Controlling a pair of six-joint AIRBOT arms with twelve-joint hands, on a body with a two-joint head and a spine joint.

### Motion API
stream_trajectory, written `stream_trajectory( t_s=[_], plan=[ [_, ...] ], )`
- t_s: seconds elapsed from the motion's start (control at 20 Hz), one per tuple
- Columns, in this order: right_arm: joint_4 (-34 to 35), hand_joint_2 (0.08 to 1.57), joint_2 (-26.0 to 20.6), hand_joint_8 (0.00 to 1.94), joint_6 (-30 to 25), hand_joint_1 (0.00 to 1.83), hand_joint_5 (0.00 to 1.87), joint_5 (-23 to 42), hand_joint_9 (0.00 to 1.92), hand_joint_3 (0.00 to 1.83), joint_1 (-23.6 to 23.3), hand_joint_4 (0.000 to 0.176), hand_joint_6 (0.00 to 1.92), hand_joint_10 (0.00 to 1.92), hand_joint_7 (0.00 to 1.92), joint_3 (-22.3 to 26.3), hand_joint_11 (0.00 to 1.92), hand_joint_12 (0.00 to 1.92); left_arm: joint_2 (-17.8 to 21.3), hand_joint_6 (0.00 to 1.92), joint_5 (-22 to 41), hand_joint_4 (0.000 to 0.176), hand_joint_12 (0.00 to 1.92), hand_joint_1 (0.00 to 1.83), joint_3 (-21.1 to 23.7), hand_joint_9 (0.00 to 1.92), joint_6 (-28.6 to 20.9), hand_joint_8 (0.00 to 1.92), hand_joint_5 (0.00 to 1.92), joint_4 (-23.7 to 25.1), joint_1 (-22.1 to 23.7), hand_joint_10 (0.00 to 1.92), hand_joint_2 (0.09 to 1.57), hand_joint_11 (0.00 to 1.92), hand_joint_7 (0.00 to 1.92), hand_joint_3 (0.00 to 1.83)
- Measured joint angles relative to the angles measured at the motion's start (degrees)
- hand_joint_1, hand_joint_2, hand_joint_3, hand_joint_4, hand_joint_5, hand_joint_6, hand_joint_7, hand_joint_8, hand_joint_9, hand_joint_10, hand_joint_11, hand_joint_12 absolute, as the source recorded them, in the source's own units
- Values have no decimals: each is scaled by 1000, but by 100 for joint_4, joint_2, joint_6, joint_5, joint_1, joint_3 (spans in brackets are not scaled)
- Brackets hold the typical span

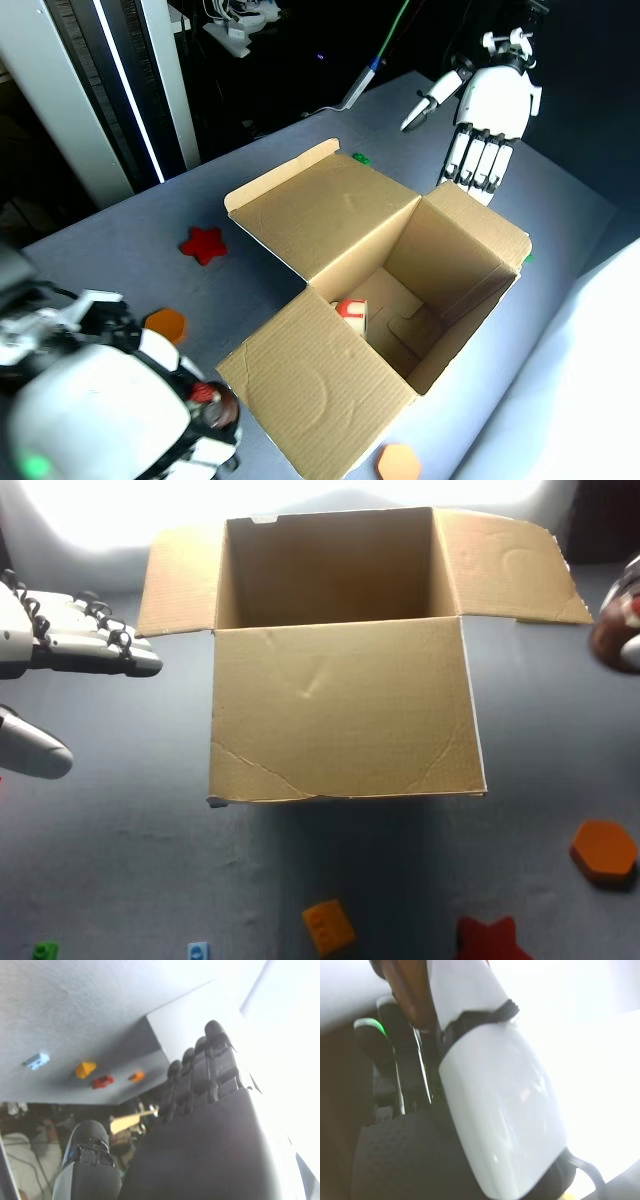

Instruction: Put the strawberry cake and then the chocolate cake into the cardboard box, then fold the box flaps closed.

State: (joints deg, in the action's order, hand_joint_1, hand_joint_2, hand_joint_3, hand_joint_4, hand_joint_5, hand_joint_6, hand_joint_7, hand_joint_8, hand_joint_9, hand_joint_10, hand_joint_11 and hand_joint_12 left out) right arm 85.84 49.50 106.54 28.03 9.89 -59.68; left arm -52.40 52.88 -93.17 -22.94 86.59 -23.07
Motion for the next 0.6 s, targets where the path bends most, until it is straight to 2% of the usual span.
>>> stream_trajectory(
  t_s=[0.1,0.15,0.2,0.3,0.4,0.45,0.55,0.6],
  plan=[
    [15,1182,-214,1301,28,1353,990,31,639,0,-170,0,922,1566,836,72,353,1921,0,5,-96,2,538,0,-7,106,61,7,61,17,-13,11,1085,0,108,0],
    [-4,1182,-245,1301,35,1353,990,28,639,0,-243,0,922,1566,836,72,353,1921,0,5,-103,2,538,0,-15,106,74,7,61,0,-39,11,1085,0,108,0],
    [-151,1197,-302,1294,-2,1348,887,20,646,3,-404,0,1092,1555,818,81,374,1911,-2,12,-98,6,556,0,-28,127,120,9,97,-55,-92,12,1085,0,133,0],
    [-925,1198,-350,1287,-249,1348,853,24,657,2,-540,0,1133,1551,830,85,389,1919,-17,6,-142,2,513,0,-42,113,151,2,93,-205,-197,4,1082,0,121,0],
    [-1980,1191,-348,1276,-702,1343,917,-15,661,0,-619,0,1015,1591,838,116,362,1921,-31,5,-214,0,539,0,-42,123,168,2,113,-413,-278,3,1070,0,133,0],
    [-2533,1186,-345,1237,-1073,1350,889,-85,686,0,-621,0,1098,1518,845,146,409,1890,-52,2,-254,0,478,0,-39,104,168,2,108,-431,-291,2,1088,0,121,3],
    [-3084,1188,-280,1237,-1475,1350,882,-219,680,1,-671,0,1138,1501,836,157,414,1857,-114,0,-308,0,466,0,-39,98,168,0,99,-424,-295,1,1091,0,115,4],
    [-3515,1209,-205,1322,-1733,1343,849,-273,626,5,-693,0,1154,1582,795,153,364,1908,-153,0,-317,0,465,0,-39,90,168,0,84,-409,-295,0,1096,0,100,5]
  ],
)
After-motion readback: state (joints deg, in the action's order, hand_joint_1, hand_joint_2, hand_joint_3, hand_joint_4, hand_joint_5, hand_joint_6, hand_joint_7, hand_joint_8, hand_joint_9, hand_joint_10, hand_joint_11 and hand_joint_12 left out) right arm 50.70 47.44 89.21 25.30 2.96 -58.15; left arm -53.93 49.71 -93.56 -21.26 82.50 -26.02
